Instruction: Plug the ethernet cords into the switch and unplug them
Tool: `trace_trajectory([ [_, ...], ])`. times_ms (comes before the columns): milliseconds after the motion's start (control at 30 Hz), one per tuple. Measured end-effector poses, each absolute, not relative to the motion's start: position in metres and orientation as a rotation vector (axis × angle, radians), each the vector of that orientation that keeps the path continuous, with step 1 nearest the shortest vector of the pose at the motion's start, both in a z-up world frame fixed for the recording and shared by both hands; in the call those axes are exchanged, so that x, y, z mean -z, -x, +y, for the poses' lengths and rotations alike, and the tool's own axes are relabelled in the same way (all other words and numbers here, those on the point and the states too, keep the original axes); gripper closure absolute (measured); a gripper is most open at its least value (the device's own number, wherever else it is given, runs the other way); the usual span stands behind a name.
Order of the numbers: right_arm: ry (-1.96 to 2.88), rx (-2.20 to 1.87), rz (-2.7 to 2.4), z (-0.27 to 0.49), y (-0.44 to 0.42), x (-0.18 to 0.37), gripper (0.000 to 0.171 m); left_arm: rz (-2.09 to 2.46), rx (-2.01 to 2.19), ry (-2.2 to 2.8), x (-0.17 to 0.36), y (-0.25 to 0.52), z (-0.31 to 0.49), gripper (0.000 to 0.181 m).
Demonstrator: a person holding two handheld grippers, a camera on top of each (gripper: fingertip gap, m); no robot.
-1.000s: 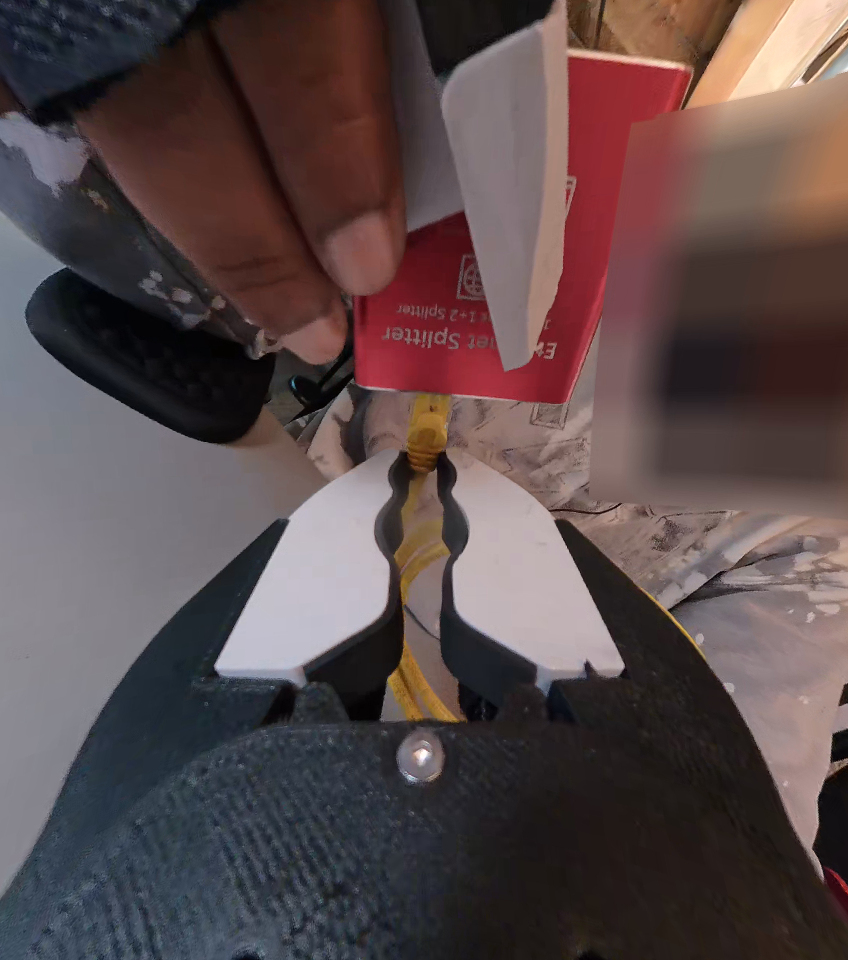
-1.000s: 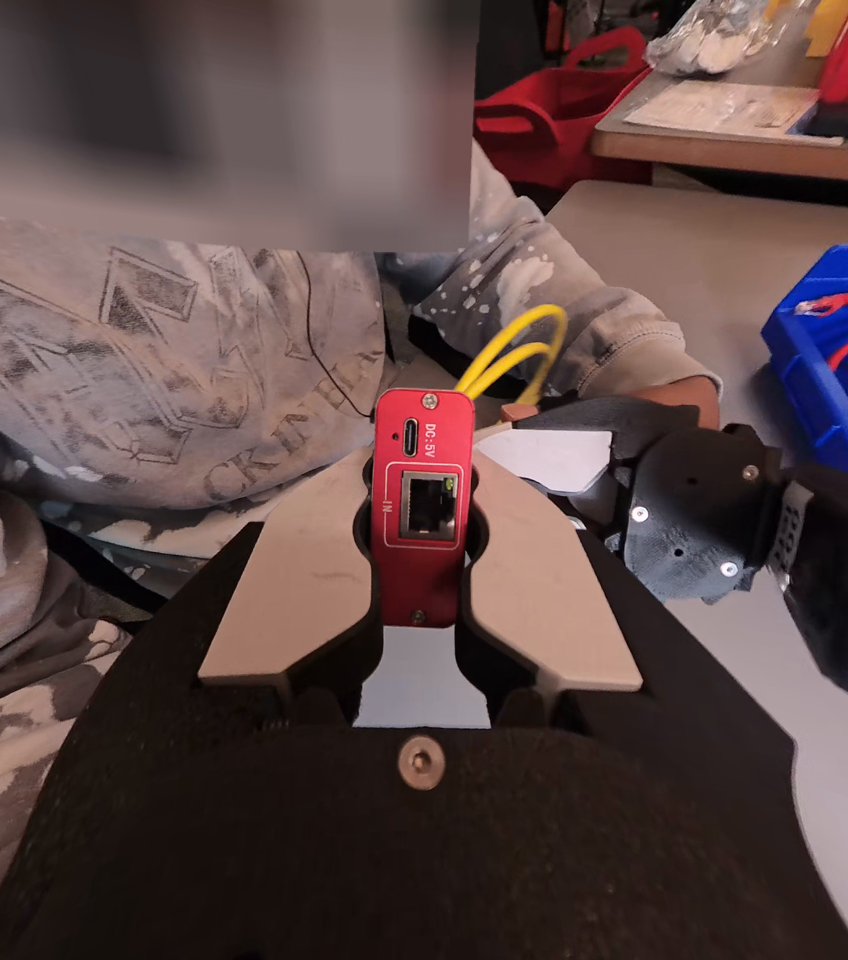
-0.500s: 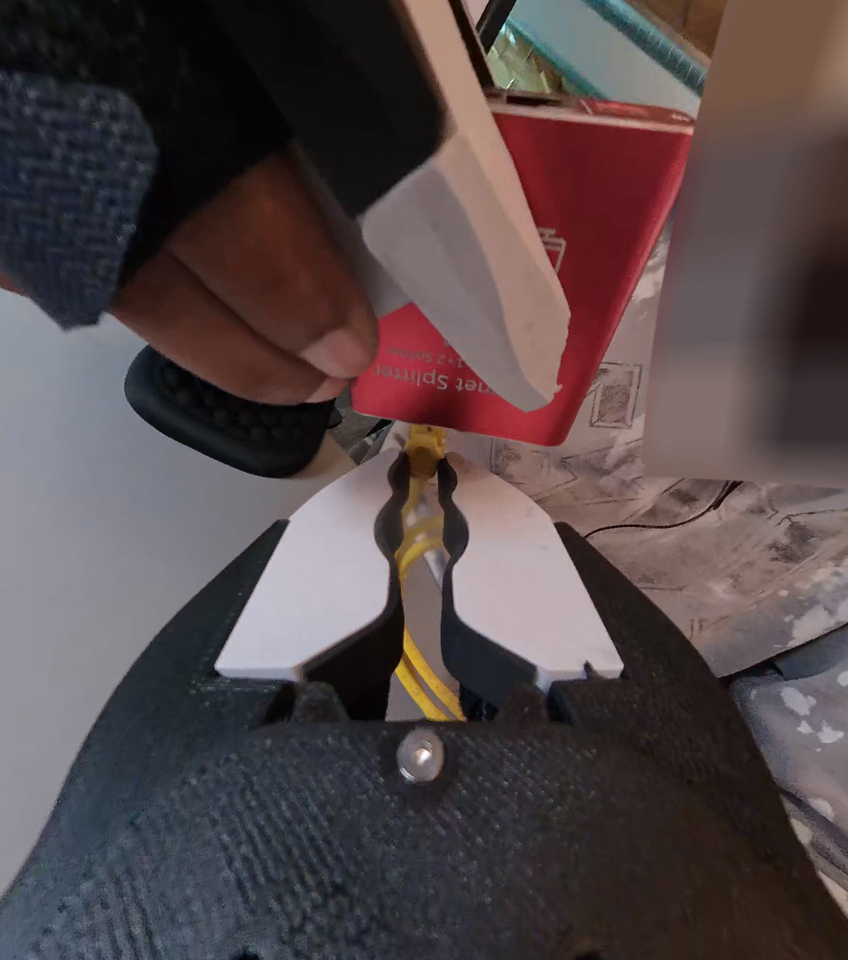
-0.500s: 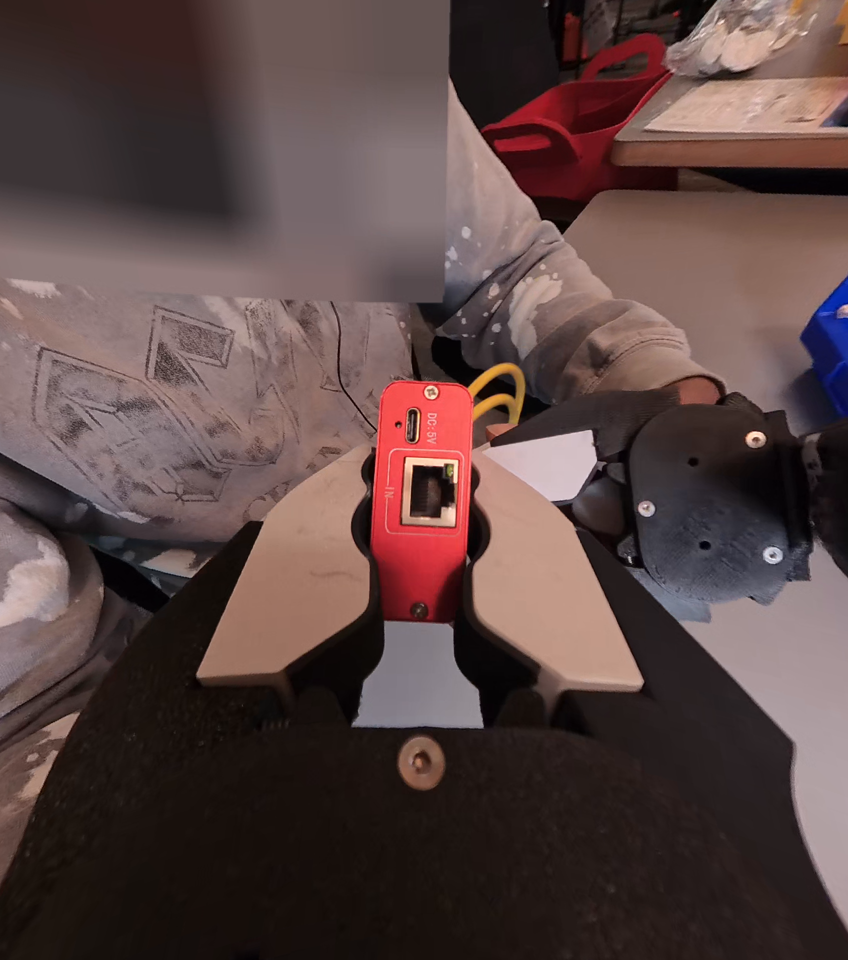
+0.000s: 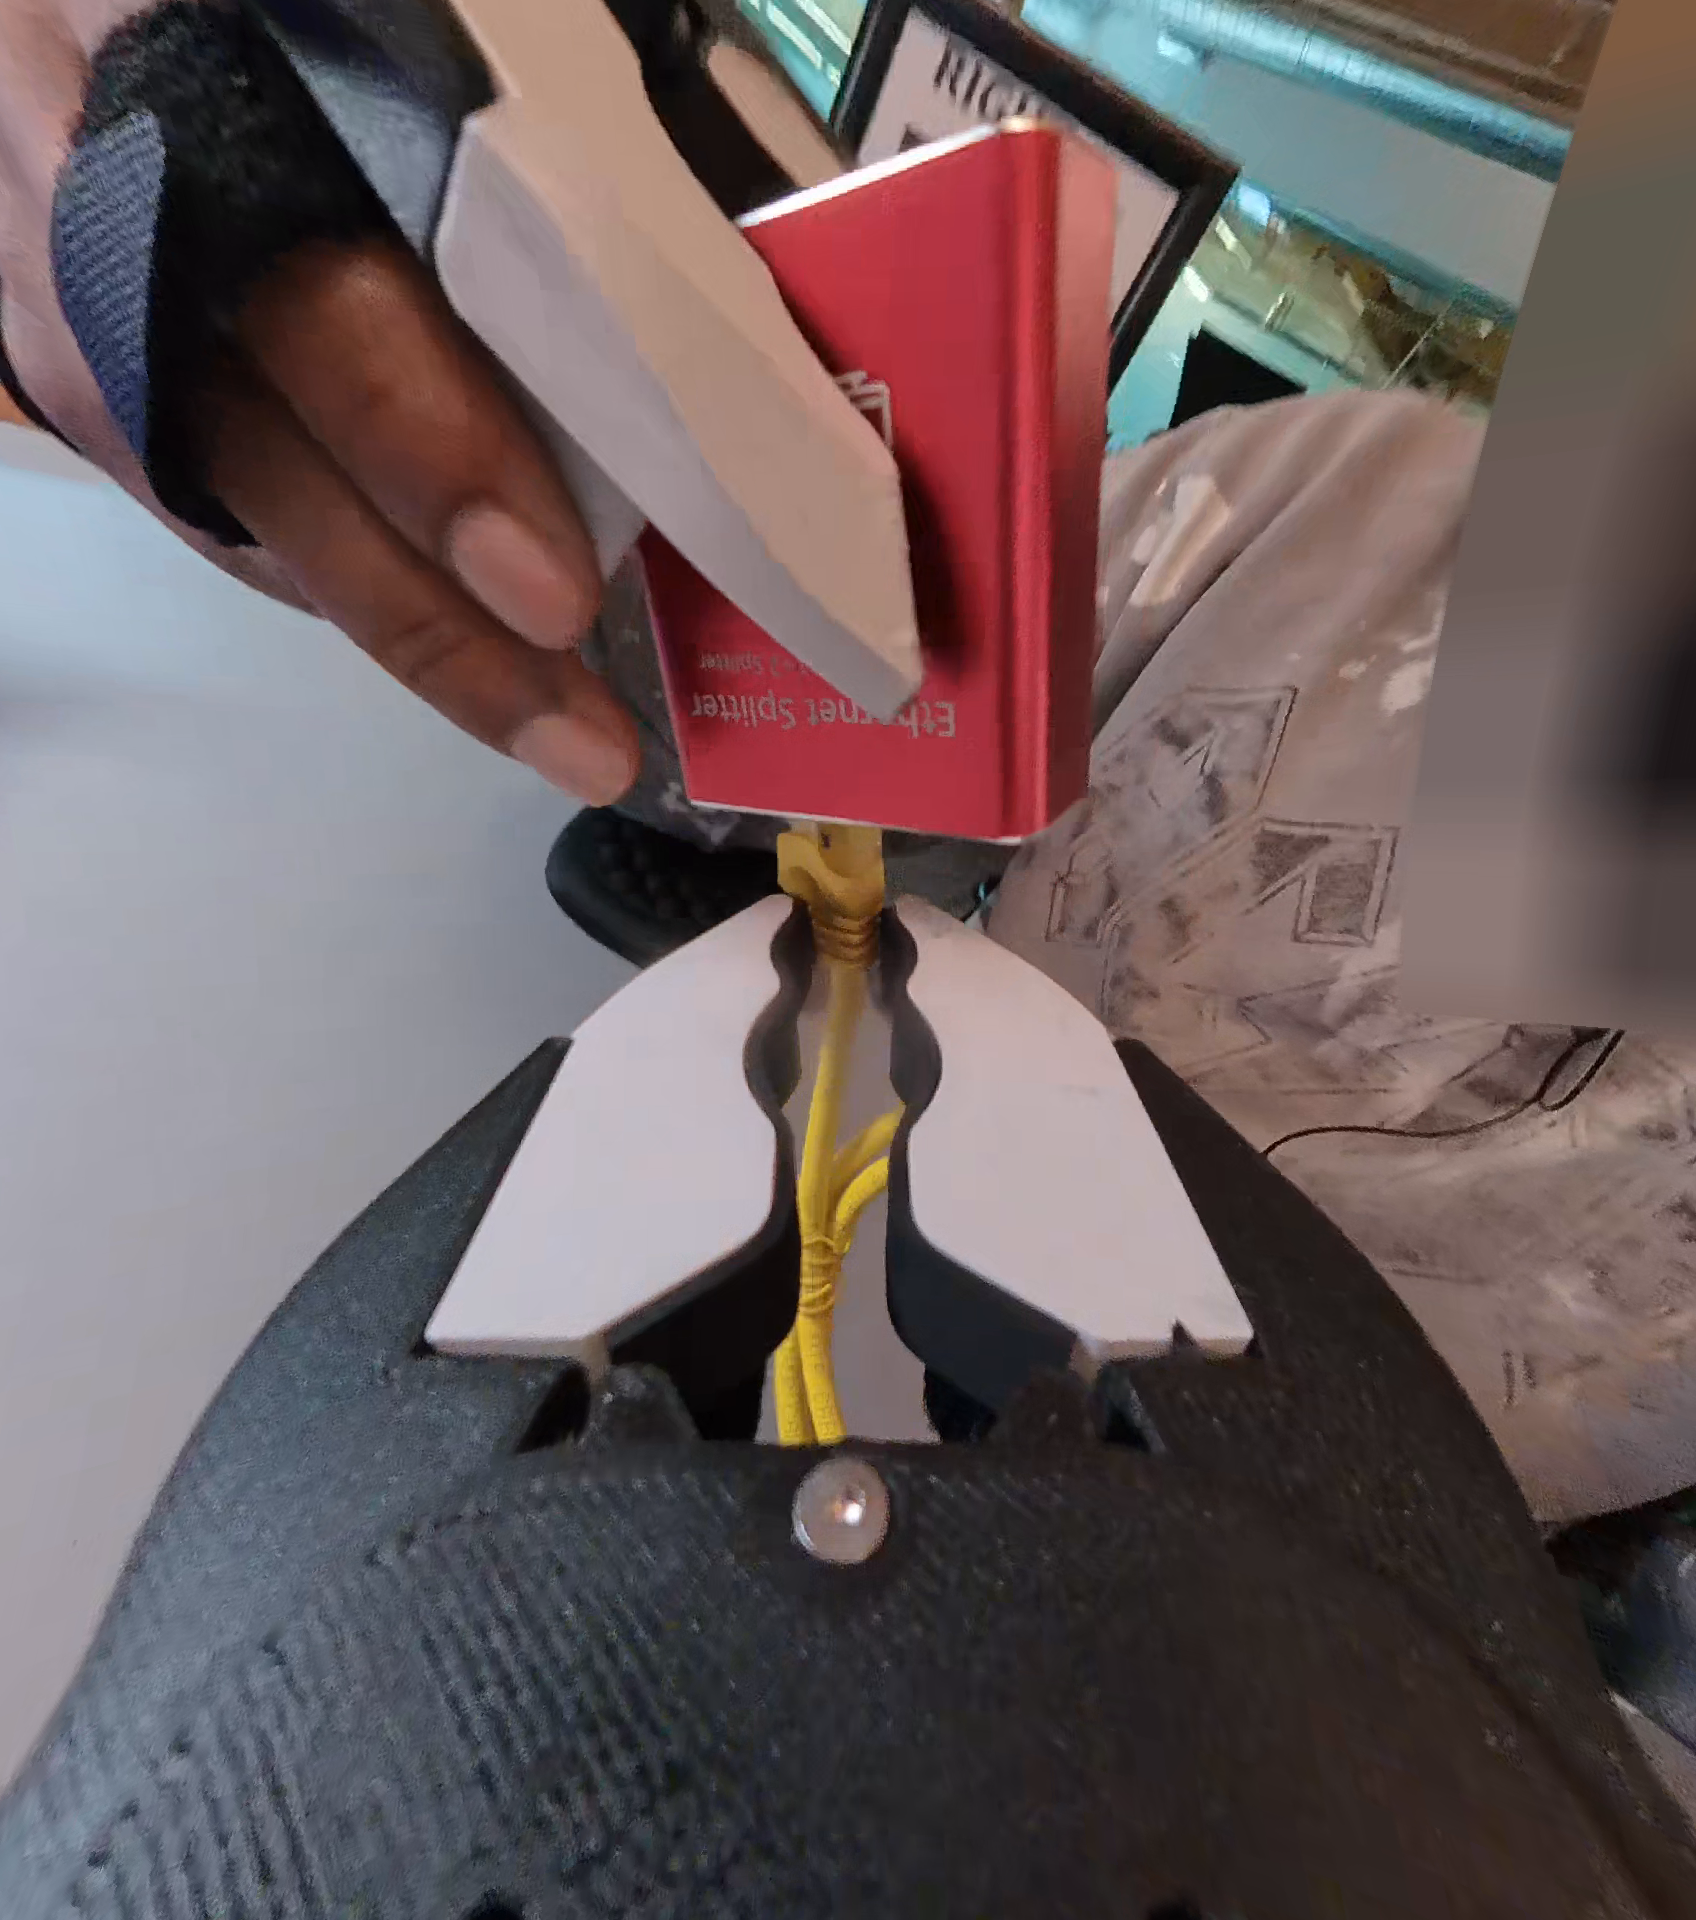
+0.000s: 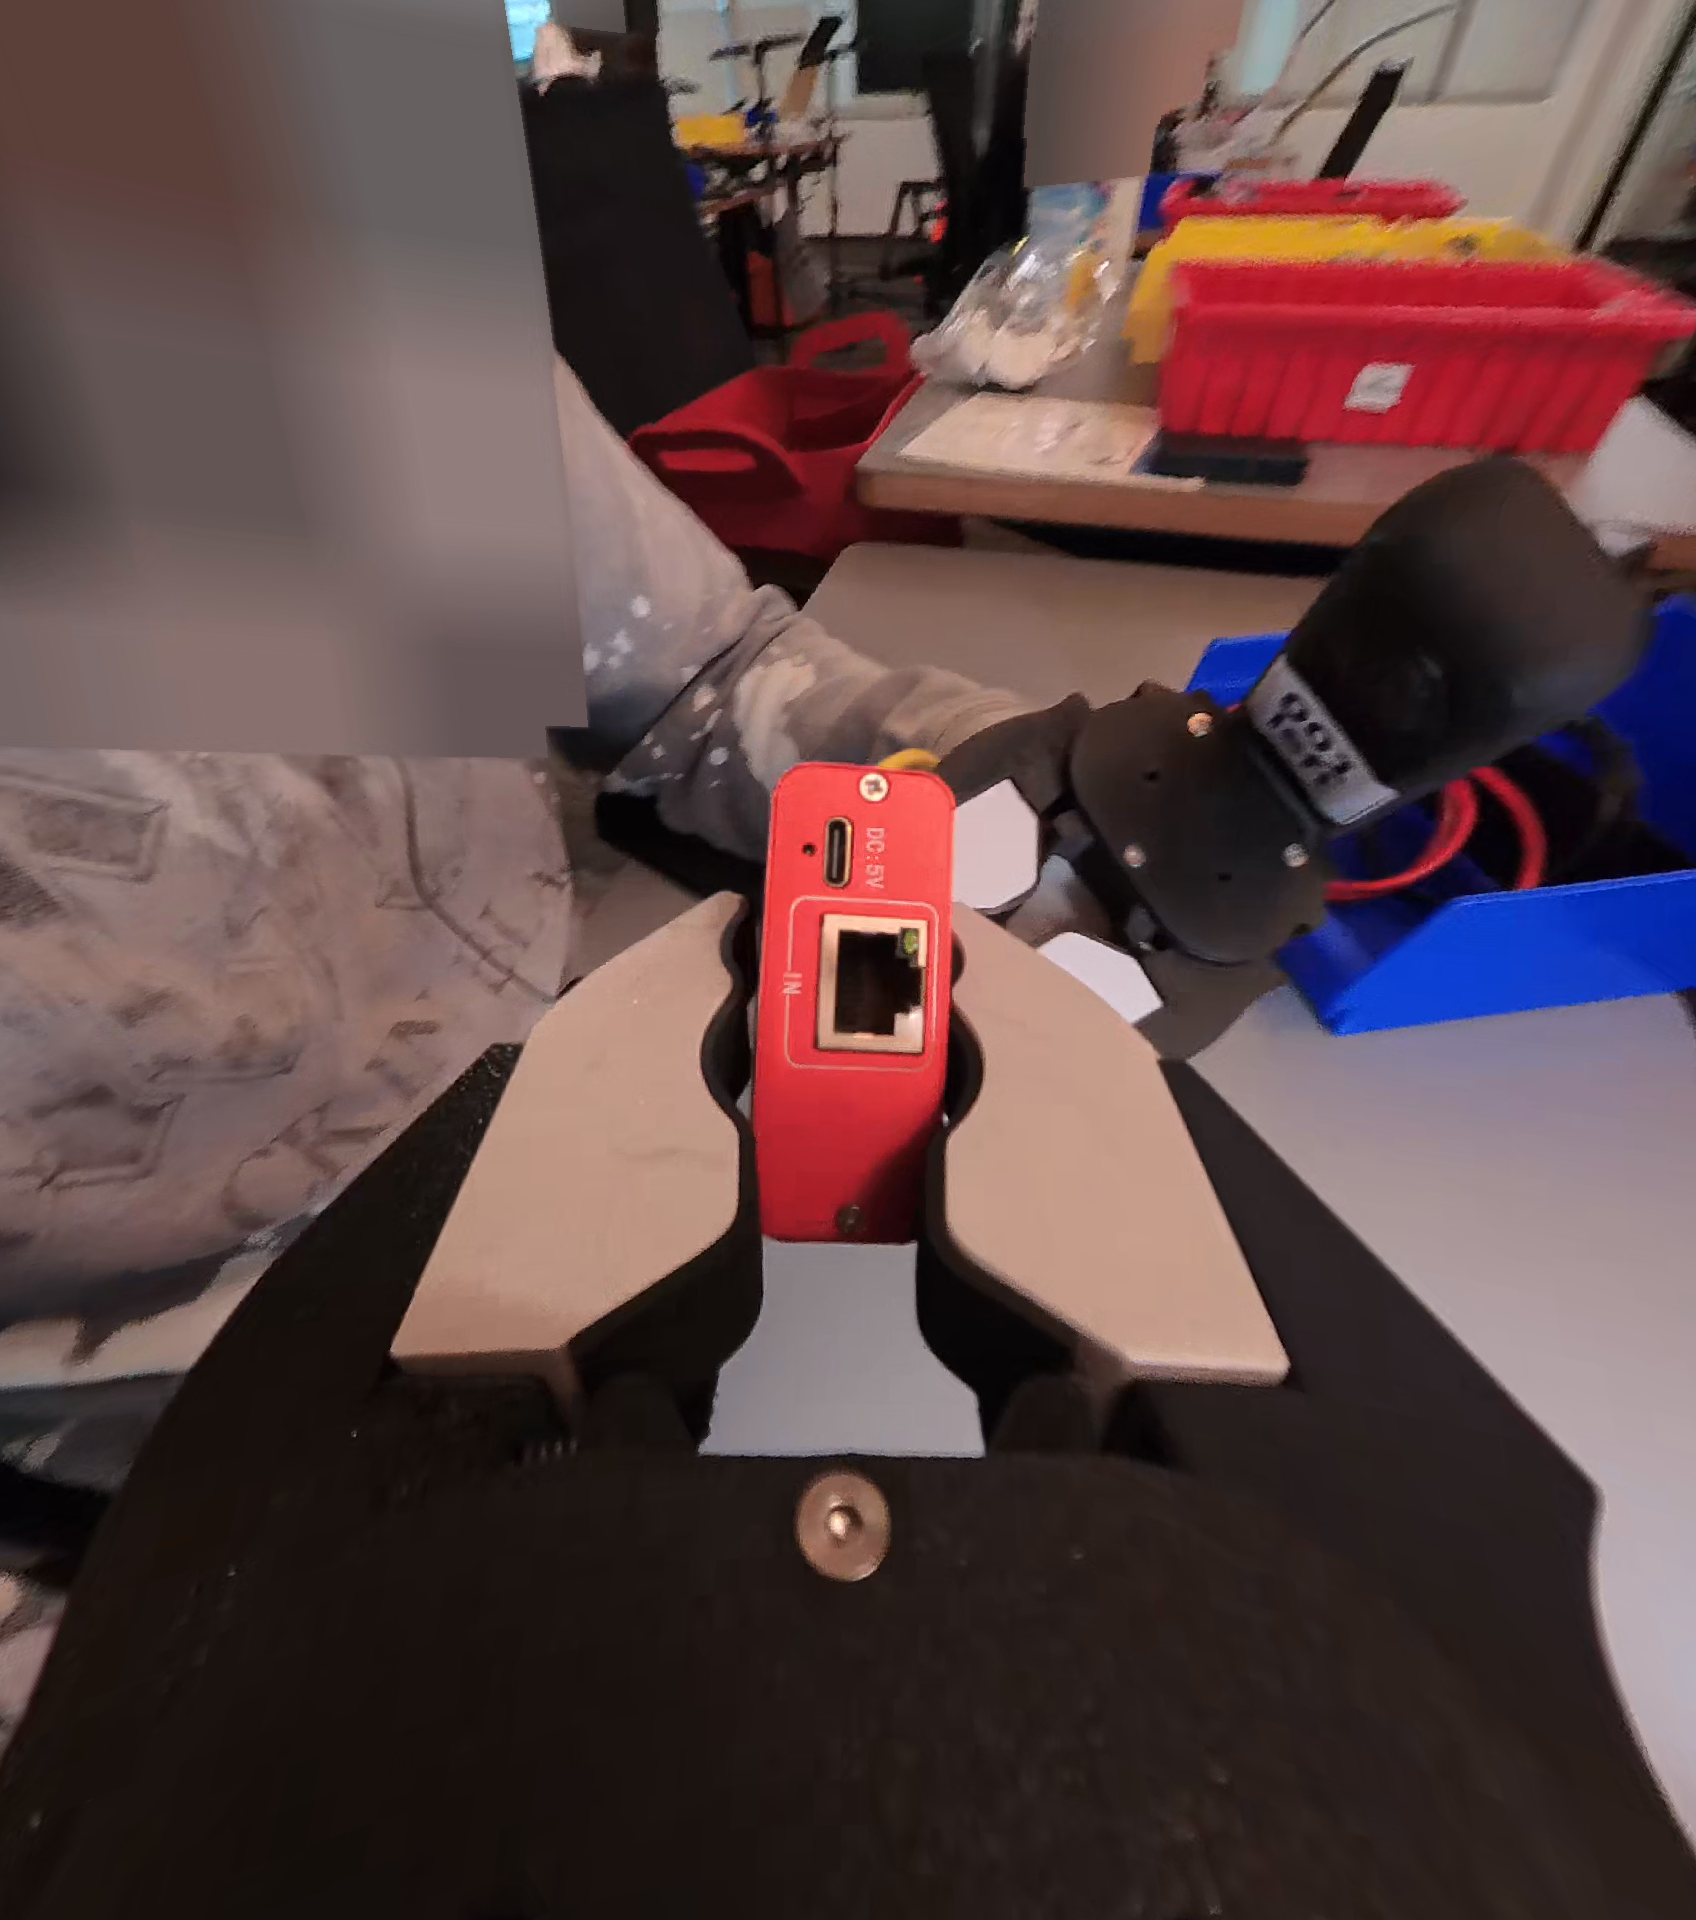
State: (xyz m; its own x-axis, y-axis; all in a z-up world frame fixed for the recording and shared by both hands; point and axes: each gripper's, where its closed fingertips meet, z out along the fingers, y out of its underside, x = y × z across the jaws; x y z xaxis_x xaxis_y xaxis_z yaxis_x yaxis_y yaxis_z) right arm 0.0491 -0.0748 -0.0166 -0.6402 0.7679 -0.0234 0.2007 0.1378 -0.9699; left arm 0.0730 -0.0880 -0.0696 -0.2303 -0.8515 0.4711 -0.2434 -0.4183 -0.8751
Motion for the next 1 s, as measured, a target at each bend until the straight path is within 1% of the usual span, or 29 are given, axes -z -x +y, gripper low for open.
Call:
trace_trajectory([
  [133,0.91,-1.467,-1.872,-0.069,-0.048,0.009,0.139,1.246,1.76,1.519,0.051,-0.065,-0.088,0.169],
  [233,0.907,-1.447,-1.897,-0.07,-0.052,0.011,0.143,1.204,1.827,1.557,0.048,-0.058,-0.088,0.169],
  [400,0.902,-1.433,-1.925,-0.068,-0.052,0.017,0.143,1.141,1.818,1.599,0.048,-0.056,-0.08,0.168],
  [467,0.852,-1.46,-1.901,-0.07,-0.053,0.01,0.143,1.05,1.777,1.556,0.036,-0.049,-0.068,0.165],
  [533,0.821,-1.472,-1.868,-0.07,-0.055,0.002,0.143,0.898,1.686,1.46,0.011,-0.028,-0.048,0.166],
  [600,0.796,-1.465,-1.825,-0.068,-0.058,-0.007,0.143,0.75,1.459,1.411,-0.009,0.007,-0.025,0.166],
  [733,0.774,-1.422,-1.738,-0.061,-0.066,-0.024,0.143,0.621,0.867,1.467,-0.024,0.088,0.0,0.164],
  [800,0.768,-1.402,-1.705,-0.058,-0.066,-0.029,0.143,0.565,0.658,1.503,-0.024,0.122,0.005,0.164],
  [900,0.737,-1.4,-1.609,-0.054,-0.063,-0.041,0.143,0.553,0.67,1.52,-0.021,0.132,0.003,0.162],
  [1000,0.717,-1.434,-1.452,-0.044,-0.06,-0.058,0.143,0.614,0.77,1.472,-0.026,0.106,-0.004,0.161],
])
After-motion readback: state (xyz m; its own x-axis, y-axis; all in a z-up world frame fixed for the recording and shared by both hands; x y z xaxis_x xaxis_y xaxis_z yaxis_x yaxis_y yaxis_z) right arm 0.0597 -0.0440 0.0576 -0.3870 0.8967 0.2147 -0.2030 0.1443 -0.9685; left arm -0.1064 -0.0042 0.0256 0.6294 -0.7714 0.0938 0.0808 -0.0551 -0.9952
